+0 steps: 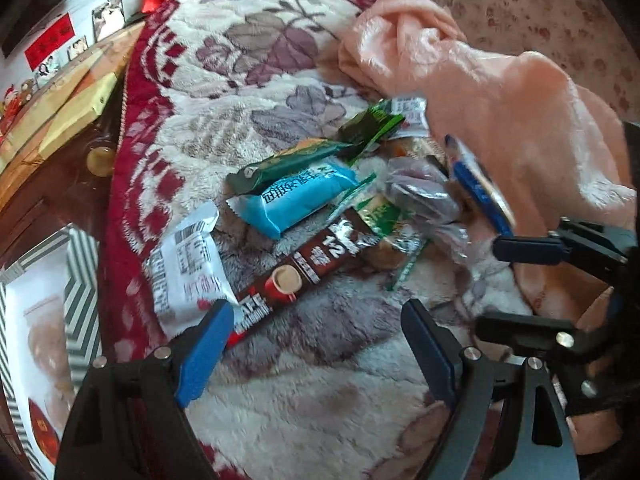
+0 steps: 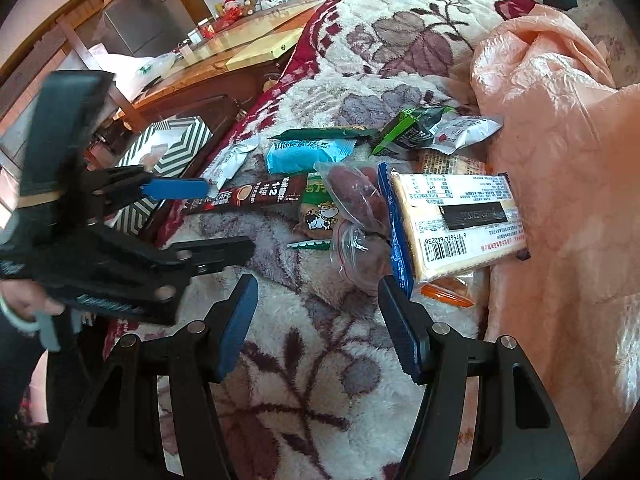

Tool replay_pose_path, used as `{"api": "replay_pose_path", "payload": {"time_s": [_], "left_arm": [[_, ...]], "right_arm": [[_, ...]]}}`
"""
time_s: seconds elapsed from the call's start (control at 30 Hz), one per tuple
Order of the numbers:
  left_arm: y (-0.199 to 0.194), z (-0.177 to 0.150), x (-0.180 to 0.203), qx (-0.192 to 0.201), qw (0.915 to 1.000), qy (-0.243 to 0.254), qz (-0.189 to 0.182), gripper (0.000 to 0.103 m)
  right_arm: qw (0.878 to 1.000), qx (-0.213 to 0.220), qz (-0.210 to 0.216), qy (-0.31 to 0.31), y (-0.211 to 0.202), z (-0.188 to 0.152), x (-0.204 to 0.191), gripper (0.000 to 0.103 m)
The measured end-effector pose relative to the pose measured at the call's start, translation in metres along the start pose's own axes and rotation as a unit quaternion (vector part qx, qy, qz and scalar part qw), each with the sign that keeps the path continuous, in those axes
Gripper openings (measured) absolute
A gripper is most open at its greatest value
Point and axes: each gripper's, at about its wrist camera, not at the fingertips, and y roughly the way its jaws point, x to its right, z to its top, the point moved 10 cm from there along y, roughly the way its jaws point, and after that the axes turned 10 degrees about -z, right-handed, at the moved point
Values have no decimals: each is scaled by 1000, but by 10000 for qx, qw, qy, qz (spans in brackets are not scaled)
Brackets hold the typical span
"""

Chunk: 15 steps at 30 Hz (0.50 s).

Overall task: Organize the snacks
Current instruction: 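Grasp the Nescafe coffee stick with left gripper while right gripper grasps white barcode packet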

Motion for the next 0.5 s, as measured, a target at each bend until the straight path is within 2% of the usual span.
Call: {"api": "replay_pose_path", "payload": {"time_s": [0.1, 0.23, 0.37, 0.4, 0.43, 0.5], "left_arm": [[10, 2, -7, -118, 9999, 109, 12, 79], [17, 3, -16, -351, 9991, 237, 91, 47], [10, 2, -20, -263, 9995, 153, 91, 26], [6, 2, -19, -214, 9997, 110, 71, 14], [1, 0, -17, -155, 9999, 41, -16, 11], [-7, -3, -12, -35, 9999, -37, -138, 11]], "right_arm": [[10000, 7, 64, -34, -2, 0, -1, 63], [9999, 56, 125, 2, -3, 2, 0, 63], [9999, 85, 138, -24, -5, 2, 0, 63], [9998, 104, 133, -41, -6, 3, -1, 63], [9998, 122, 137, -46, -7, 3, -1, 63], [9997, 172, 155, -41, -10, 5, -1, 63]]}}
